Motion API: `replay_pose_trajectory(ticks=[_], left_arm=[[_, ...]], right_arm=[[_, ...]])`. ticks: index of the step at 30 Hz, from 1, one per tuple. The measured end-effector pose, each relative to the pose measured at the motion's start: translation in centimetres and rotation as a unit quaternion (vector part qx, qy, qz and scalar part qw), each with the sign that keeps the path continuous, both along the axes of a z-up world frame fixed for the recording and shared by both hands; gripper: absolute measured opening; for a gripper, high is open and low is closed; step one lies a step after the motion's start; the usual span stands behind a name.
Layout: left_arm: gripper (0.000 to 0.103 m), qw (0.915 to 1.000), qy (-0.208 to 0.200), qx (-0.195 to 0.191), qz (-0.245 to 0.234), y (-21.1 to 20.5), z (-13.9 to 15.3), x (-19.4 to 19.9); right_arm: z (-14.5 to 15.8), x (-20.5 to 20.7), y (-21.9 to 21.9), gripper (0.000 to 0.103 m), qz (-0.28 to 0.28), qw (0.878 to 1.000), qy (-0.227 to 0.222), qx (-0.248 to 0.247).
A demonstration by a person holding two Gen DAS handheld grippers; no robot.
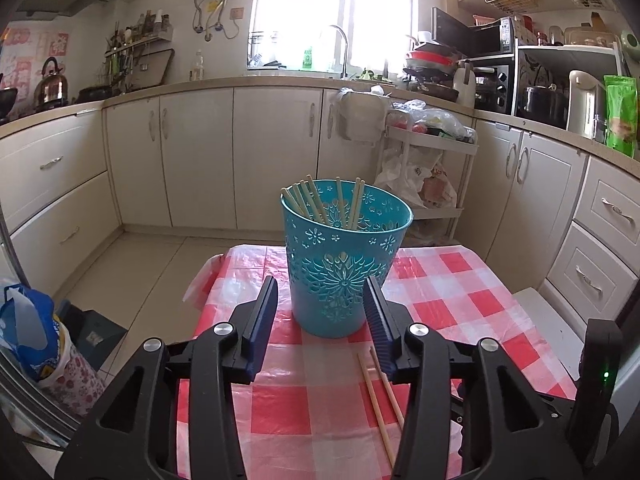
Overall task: Organize utensils
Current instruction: 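Close the right tool on a stick while the left tool grasps another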
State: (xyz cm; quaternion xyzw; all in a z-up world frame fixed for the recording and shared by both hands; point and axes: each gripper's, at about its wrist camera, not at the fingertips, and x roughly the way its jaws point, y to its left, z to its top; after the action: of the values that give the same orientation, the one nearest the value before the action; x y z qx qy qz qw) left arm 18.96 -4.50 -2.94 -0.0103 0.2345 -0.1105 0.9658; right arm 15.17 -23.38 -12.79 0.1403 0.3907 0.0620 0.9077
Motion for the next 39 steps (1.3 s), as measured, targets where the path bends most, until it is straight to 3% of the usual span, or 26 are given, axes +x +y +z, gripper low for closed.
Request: replay_pose_trajectory(ticks=[6, 15, 20, 26, 28, 31, 35, 36, 38, 39], left_arm=[[0.049, 0.9999, 0.015, -0.001, 0.0, 0.2, -0.6, 0.3], [0.051, 0.9951, 0.091, -0.014, 0.035, 2.7, -4.5, 1.6], [0.052, 0.9939, 0.105, -0.01, 0.033, 2.8, -5.7, 1.6], [0.054, 0.9924, 0.122, 0.001, 0.016, 1.4, -6.6, 1.7], [0.055, 0.9909, 0.134, 0.015, 0.004, 0.2, -7.3, 2.0], [0.055, 0.987, 0.156, 0.034, -0.02, -1.8, -8.7, 3.1], [0.055, 0.9814, 0.178, 0.058, -0.042, -4.4, -10.4, 4.5], [0.055, 0.9798, 0.183, 0.066, -0.045, -5.0, -10.7, 4.9], [0.055, 0.9768, 0.191, 0.085, -0.046, -6.0, -11.3, 5.6], [0.055, 0.9757, 0.194, 0.092, -0.046, -6.3, -11.6, 5.9]], right_arm=[[-0.2, 0.0, 0.2, 0.033, 0.002, 1.0, 0.007, -0.009], [-1.2, 1.9, 2.2, 0.033, 0.025, 0.998, 0.036, -0.05], [-2.2, 3.0, 3.9, 0.033, 0.048, 0.994, 0.054, -0.084], [-2.7, 2.6, 4.3, 0.007, 0.06, 0.988, 0.07, -0.125], [-2.7, 2.0, 3.1, 0.006, 0.047, 0.989, 0.076, -0.116], [-2.6, 0.7, 1.1, 0.006, 0.023, 0.991, 0.081, -0.1], [-2.5, 0.1, 0.4, 0.007, 0.032, 0.991, 0.086, -0.1], [-2.3, 0.4, 0.6, 0.01, 0.036, 0.99, 0.085, -0.106], [-2.3, 0.9, 1.0, 0.03, 0.043, 0.989, 0.08, -0.115], [-2.4, 1.2, 1.3, 0.03, 0.046, 0.988, 0.08, -0.12]])
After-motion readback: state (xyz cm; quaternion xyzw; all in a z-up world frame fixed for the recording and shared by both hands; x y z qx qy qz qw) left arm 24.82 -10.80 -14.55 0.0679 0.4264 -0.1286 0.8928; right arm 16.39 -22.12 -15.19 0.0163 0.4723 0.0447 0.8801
